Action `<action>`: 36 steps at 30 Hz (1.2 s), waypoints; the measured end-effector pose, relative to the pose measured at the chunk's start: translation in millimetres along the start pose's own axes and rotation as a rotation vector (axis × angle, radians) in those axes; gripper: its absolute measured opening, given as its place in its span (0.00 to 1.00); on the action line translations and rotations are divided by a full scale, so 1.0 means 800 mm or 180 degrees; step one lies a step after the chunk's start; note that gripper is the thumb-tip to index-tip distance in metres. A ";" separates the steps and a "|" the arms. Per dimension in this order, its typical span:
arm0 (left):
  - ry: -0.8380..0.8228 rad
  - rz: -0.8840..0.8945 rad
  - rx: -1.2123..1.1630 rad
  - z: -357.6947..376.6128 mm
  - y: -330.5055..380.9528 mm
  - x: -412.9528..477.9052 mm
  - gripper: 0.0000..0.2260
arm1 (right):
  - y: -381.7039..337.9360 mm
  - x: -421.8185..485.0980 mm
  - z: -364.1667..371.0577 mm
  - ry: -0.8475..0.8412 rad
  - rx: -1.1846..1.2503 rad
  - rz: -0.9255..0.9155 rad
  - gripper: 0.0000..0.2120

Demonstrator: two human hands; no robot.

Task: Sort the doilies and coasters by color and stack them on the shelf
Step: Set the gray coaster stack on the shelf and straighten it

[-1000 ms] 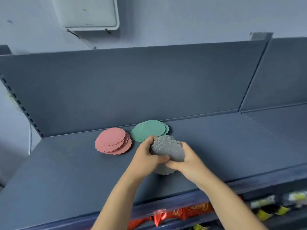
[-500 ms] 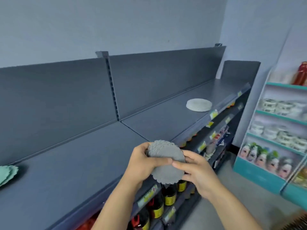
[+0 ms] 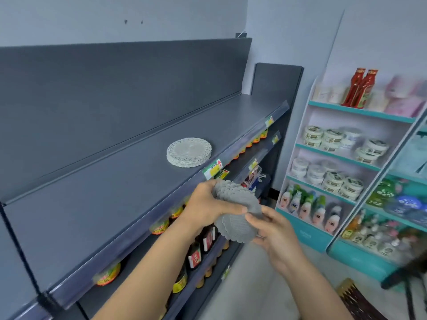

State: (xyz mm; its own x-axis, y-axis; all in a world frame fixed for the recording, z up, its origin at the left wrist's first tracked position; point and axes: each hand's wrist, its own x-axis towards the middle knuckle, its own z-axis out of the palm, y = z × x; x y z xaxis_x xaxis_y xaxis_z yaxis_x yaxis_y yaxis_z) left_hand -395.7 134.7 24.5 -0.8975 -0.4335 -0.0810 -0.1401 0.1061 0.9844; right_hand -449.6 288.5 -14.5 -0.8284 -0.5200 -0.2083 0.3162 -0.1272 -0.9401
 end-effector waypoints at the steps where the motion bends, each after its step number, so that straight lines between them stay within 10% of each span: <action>1: -0.0065 0.0003 0.0027 0.005 0.001 0.025 0.26 | -0.001 0.020 -0.005 0.0086 0.0047 0.0008 0.09; 17: -0.0447 -0.0054 -0.0553 0.136 0.043 0.414 0.24 | -0.131 0.353 -0.135 0.0936 0.0024 -0.0111 0.05; 36: 0.1821 0.0595 -0.0711 0.168 0.095 0.800 0.25 | -0.311 0.843 -0.192 -0.1509 -0.0523 -0.0267 0.17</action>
State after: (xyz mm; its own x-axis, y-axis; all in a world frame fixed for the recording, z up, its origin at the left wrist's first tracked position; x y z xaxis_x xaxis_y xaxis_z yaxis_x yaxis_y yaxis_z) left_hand -1036.8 -14.0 26.4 -0.5248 -0.8412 0.1304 0.1429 0.0639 0.9877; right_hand -1158.0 99.2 37.7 -0.5349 -0.8447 -0.0207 0.1492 -0.0703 -0.9863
